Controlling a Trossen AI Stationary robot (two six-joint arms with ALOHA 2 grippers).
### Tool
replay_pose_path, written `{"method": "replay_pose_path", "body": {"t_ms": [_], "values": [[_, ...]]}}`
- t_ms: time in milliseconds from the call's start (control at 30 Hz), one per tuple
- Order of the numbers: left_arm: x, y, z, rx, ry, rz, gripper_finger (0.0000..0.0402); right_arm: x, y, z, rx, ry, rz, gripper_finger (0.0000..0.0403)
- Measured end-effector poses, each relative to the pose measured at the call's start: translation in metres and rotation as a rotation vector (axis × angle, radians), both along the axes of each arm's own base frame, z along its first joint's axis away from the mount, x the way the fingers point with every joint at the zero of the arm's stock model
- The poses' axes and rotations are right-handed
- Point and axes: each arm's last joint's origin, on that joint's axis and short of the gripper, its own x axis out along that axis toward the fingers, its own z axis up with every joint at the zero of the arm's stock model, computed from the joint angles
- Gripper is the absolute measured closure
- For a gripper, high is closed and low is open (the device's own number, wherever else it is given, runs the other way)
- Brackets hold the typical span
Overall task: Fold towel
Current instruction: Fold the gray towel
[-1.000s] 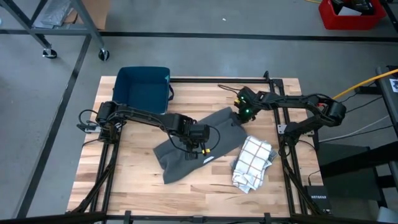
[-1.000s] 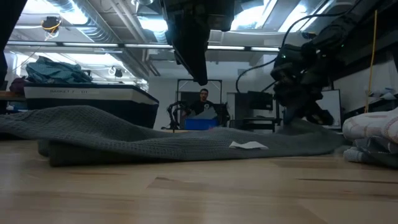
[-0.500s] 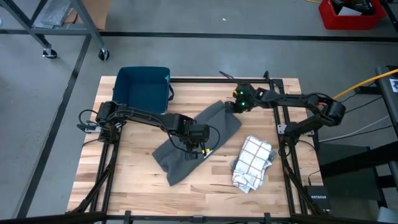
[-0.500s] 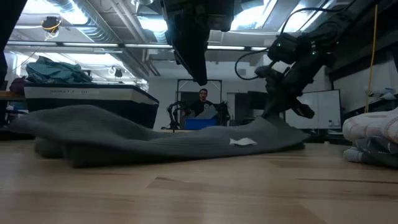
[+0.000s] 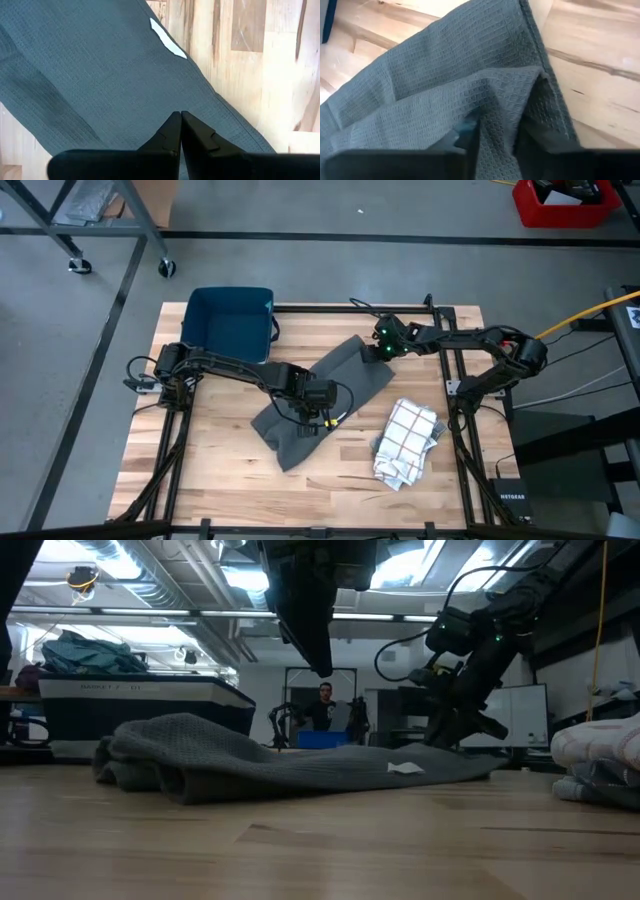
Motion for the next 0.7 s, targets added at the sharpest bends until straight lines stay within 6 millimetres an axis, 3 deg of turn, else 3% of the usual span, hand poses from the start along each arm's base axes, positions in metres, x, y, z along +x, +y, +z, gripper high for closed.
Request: {"method": "replay_pose_path", "body": {"t_ms": [233,500,700], "values": [[-0.004,0.001,0.008,0.025,-0.022,-0.028,0.0398,0.000,0.000,0.000,0.004,-0.001,0.001,0.0221],[-0.019,0.010,0.030,0.102,-0.038,0.014,0.0398,0.000,0.001,0.001,-0.029,-0.006,0.078,0.0216],[-0.030,0.014,0.027,0.124,0.080,0.018,0.0398,-0.001,0.002,0.019,-0.114,-0.049,0.139,0.0216]]}}
